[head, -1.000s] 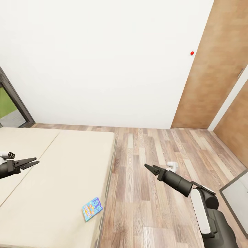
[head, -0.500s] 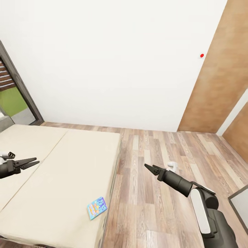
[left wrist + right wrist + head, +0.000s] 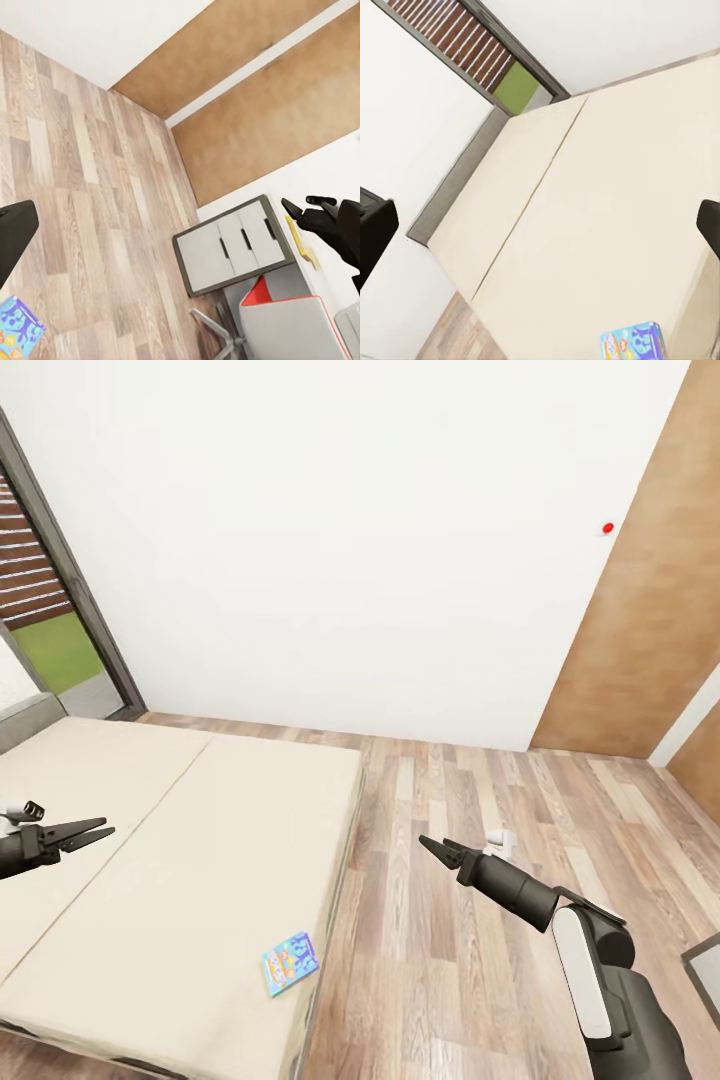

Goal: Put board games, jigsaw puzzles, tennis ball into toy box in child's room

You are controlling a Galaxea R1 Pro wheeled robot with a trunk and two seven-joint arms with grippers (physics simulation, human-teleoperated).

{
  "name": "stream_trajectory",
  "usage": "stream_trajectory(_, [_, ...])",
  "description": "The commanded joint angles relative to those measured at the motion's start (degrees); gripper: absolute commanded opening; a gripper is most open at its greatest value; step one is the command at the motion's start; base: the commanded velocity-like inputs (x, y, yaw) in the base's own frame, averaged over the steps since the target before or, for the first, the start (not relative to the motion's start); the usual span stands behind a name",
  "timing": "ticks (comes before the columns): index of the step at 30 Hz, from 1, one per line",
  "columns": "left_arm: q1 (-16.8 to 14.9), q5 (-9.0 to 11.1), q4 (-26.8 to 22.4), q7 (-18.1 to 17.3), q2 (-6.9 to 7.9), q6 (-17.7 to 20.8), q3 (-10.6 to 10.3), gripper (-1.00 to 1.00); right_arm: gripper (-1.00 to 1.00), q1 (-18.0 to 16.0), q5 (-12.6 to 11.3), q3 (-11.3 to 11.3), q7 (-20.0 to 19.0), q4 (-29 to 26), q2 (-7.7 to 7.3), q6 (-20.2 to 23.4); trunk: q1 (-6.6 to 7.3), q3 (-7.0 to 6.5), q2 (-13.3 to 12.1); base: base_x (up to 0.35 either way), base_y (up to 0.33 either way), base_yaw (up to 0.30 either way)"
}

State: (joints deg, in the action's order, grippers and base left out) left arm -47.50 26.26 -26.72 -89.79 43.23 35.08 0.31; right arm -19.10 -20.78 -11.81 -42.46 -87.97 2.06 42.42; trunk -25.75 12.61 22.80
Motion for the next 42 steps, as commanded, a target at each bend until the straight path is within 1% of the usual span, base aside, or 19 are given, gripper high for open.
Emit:
stream_trajectory(1, [-0.05,0.02,0.0,-0.21,0.02,0.61,-0.04,1.0,1.0,-0.06,-0.09,-0.1,-0.13,-0.01,0.05,0.33,-0.03,0.11,0.11,0.016,-0.112,0.04])
stream_trajectory(6, [-0.05,0.02,0.0,-0.21,-0.04,0.61,-0.04,1.0,1.0,-0.06,-0.03,-0.12,0.02,-0.01,0.05,0.32,-0.03,0.04,0.11,0.08,-0.126,0.164])
stream_trajectory(18, [-0.05,0.02,0.0,-0.21,-0.42,0.59,-0.04,1.0,1.0,-0.06,0.01,-0.14,-0.05,-0.01,0.05,0.37,-0.03,-0.23,0.11,0.038,-0.052,0.265])
stream_trajectory(27, [-0.05,0.02,0.0,-0.21,-0.51,0.53,-0.04,1.0,1.0,-0.06,-0.01,-0.06,0.08,-0.01,0.05,0.37,-0.03,-0.43,0.11,0.001,-0.211,0.276])
stream_trajectory(42, [-0.05,0.02,0.0,-0.21,-0.51,0.52,-0.04,1.0,1.0,-0.06,0.03,0.18,0.1,-0.01,0.05,0.37,-0.03,-0.78,0.11,0.0,-0.021,0.276])
